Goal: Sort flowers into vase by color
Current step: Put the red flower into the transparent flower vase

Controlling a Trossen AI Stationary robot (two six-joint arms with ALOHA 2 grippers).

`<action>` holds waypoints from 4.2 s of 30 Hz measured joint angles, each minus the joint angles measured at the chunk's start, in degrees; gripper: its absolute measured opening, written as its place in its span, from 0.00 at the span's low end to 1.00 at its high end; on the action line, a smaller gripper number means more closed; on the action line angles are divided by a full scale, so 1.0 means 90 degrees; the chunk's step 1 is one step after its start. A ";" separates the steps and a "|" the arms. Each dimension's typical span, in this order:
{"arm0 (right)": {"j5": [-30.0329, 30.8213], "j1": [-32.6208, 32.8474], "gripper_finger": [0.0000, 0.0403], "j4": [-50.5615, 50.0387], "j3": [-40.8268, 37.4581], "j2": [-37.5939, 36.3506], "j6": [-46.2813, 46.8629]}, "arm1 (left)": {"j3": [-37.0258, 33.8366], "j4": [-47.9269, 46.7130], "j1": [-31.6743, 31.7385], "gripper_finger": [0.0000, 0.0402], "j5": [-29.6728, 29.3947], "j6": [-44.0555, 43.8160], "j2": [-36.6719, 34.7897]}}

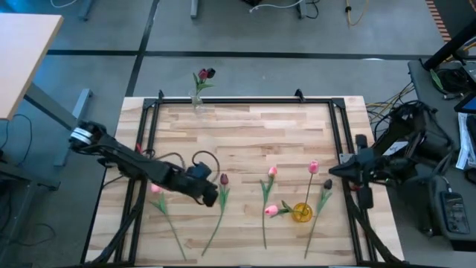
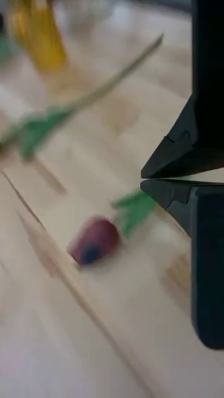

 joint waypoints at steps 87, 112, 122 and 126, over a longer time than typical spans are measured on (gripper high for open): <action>0.3030 0.0000 0.02 -0.1181 0.1917 -0.0078 -0.1925 | 0.1951 0.2720 0.8349 0.00 0.2629 0.6118 -0.2056; 0.3378 0.0000 0.02 -0.1009 0.1917 -0.0066 -0.1932 | 0.0265 0.4735 0.8878 0.00 0.3214 0.5573 -0.1657; 0.3377 0.0000 0.02 -0.1006 0.1917 -0.0066 -0.1934 | -0.0873 0.5087 0.8879 0.00 0.3123 0.5823 -0.1849; 0.3399 0.0000 0.02 -0.0972 0.1917 -0.0068 -0.1934 | -0.0928 0.4977 0.8879 0.02 0.2914 0.6247 -0.1850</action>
